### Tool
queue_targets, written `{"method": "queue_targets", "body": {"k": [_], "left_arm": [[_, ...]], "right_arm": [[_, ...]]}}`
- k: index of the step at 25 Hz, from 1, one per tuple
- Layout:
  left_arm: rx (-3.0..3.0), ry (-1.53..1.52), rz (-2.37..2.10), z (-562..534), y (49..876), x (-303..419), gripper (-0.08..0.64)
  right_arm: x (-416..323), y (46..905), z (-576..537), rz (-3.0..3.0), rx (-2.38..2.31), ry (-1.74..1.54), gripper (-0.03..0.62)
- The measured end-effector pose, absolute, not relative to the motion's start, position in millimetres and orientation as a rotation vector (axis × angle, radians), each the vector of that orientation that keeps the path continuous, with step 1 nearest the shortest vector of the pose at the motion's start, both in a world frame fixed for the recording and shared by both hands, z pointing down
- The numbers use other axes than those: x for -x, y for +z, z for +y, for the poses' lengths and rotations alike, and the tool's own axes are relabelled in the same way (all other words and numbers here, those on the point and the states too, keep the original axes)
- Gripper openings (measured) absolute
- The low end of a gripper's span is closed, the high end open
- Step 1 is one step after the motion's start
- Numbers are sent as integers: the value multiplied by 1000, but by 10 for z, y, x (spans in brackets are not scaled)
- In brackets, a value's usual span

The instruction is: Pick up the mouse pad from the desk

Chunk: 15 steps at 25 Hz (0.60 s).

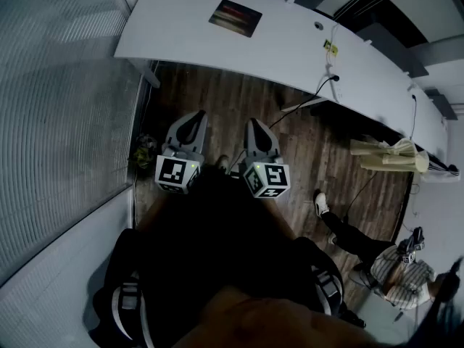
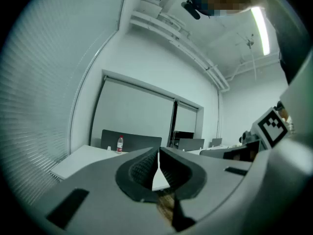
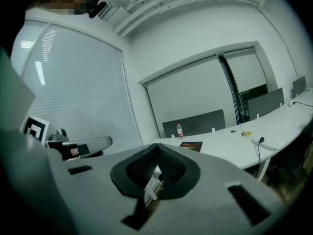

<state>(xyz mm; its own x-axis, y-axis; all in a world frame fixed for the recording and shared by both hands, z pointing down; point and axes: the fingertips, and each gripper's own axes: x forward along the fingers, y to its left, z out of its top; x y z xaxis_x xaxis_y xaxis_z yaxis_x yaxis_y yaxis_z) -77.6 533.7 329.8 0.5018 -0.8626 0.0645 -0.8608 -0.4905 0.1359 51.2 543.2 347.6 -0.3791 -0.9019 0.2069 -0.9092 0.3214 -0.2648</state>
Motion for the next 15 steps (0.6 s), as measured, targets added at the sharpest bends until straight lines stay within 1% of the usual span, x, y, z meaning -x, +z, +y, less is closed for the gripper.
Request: {"method": "queue_targets", "body": {"k": [15], "left_arm": [[-2592,1,-1509,5310,3337,564,9]], "right_arm": [[-708,3493,5380,-2563,-1743,545,1]]}}
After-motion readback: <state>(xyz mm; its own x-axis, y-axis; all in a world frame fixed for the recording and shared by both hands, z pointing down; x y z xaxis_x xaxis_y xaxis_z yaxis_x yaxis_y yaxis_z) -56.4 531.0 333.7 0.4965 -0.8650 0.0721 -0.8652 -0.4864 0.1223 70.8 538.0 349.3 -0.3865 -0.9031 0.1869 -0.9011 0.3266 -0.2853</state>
